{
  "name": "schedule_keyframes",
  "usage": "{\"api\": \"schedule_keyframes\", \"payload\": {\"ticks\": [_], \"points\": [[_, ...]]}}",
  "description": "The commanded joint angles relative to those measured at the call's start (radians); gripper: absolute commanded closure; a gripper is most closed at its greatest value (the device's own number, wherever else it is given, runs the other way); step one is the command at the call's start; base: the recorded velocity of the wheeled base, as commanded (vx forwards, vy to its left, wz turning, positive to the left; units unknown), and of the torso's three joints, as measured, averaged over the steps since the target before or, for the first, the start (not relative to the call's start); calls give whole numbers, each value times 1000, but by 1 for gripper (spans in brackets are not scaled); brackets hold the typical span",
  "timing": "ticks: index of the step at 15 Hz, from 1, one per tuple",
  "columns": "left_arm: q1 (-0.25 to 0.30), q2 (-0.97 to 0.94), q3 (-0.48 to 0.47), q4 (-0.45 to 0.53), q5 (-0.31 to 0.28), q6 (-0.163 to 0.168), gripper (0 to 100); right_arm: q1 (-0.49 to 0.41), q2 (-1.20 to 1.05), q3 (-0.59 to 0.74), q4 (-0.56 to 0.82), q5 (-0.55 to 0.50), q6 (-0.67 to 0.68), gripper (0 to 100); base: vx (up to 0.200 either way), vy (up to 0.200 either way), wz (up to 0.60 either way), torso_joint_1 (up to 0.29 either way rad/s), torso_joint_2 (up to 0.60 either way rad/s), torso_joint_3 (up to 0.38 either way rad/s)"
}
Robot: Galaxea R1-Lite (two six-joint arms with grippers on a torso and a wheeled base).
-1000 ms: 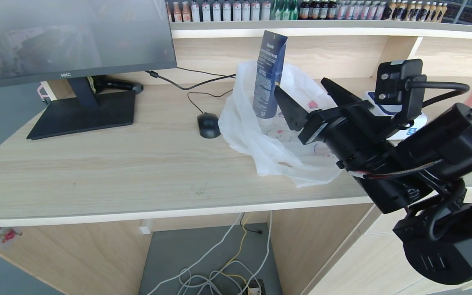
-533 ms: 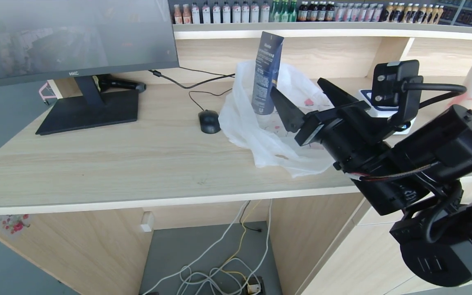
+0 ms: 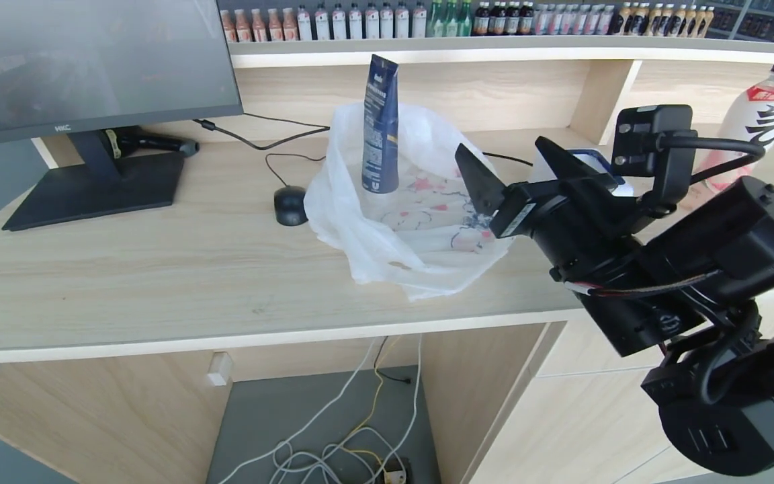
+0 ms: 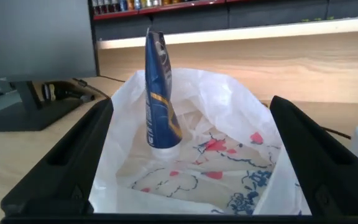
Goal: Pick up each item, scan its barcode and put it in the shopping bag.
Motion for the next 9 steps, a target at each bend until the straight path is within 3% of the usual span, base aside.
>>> {"api": "schedule_keyframes", "payload": {"ticks": [1, 9], "points": [[0, 0, 0, 0, 1, 0, 0, 0, -14, 12, -1, -33, 17, 0, 0, -200, 0, 2, 2, 2], [0, 0, 0, 2, 1, -2, 0, 0, -14, 66, -5, -33, 22, 0, 0, -200, 0, 2, 2, 7]]}}
